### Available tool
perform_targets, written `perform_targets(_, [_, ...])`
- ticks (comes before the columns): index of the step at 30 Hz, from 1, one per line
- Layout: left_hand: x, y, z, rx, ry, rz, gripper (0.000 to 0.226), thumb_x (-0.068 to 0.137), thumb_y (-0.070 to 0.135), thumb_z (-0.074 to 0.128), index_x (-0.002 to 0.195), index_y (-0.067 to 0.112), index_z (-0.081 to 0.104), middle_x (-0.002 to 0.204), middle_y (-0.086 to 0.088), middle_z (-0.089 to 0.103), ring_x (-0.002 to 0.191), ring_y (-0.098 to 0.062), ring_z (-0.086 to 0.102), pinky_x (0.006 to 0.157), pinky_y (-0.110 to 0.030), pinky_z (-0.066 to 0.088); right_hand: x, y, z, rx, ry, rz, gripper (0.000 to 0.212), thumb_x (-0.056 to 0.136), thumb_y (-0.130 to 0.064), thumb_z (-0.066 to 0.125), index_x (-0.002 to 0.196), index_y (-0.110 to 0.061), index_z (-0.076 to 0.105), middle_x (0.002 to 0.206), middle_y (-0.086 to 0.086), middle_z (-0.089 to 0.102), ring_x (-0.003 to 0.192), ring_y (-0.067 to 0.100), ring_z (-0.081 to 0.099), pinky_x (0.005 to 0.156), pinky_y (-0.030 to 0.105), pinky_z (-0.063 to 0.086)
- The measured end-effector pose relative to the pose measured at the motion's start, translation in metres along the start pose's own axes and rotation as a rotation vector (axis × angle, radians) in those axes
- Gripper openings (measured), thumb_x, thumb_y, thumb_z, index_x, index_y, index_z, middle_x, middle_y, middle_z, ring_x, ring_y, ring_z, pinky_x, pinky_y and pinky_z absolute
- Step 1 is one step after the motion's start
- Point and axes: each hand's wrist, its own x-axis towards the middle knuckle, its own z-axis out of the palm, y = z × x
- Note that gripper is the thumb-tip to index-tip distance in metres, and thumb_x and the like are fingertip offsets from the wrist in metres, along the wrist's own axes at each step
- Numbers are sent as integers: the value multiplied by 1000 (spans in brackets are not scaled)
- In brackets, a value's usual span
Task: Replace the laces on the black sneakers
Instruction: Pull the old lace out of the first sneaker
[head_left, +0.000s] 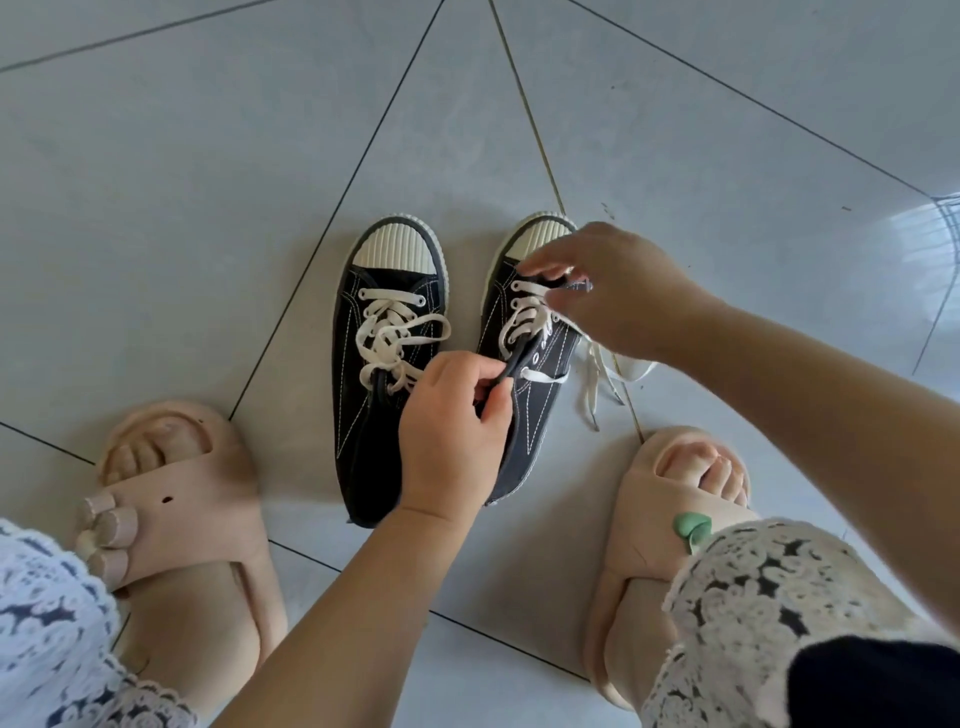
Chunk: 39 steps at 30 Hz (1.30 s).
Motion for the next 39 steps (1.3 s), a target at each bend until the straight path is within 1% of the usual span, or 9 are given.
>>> perform_targets(5, [-1,2,1,-21,1,15,7,73,1,65,79,0,63,74,-7,60,64,-9,47,66,-10,35,0,-10,19,-409,-140,-292,22,92,-25,53,107,-33,66,113,-5,55,111,20,43,92,34,39])
perform_targets(9, [-2,5,1,-51,-27,-27,14,72,6,70,83,2,63,78,-2,58,68,-13,51,68,-11,36,-1,-8,17,-330,-126,-225,16,90,-25,54,96,-28,68,104,-6,56,106,18,47,91,35,40])
perform_targets(16, [0,2,2,-3,-7,-20,14,69,5,75,76,3,62,71,-7,61,68,-10,47,65,-14,34,-3,-14,13,335,-176,260,12,81,-18,61,84,-10,70,101,10,68,96,23,61,86,35,49])
perform_targets(18, [2,2,1,6,12,-3,10,70,2,72,73,3,62,67,-6,61,69,-12,47,63,-16,33,-7,-11,9,562,-166,362,17,79,-11,62,86,4,66,102,23,64,114,34,49,90,41,47])
perform_targets(19, [3,2,0,4,11,14,8,70,3,70,72,3,62,67,-6,62,70,-12,47,62,-16,34,-8,-8,6,697,-125,426,17,79,-7,60,83,9,63,96,28,61,93,8,26,86,43,48])
perform_targets(20, [3,1,-1,5,4,35,7,70,4,70,71,3,63,67,-6,62,70,-12,48,62,-17,34,-7,-4,0,864,-82,511,12,80,-5,56,76,6,60,86,23,60,77,24,51,80,39,47])
perform_targets(24, [0,5,-2,17,-12,52,5,70,6,68,71,4,63,63,-5,61,66,-12,47,61,-17,34,6,8,-29,1425,124,673,28,86,-6,40,63,-12,54,58,-4,57,64,12,55,77,29,40])
perform_targets(29, [3,6,1,8,-35,-15,8,72,1,70,74,2,62,67,-7,60,61,-17,51,62,-16,32,4,17,-13,212,117,358,29,92,-5,44,111,-14,65,103,1,64,91,15,59,73,19,45])
perform_targets(39, [3,10,6,-18,-104,-53,20,71,15,76,78,5,60,75,2,55,70,-19,52,64,-17,31,8,-5,11,-447,-191,-304,23,89,-29,55,108,-38,63,126,-7,48,123,21,33,98,36,31])
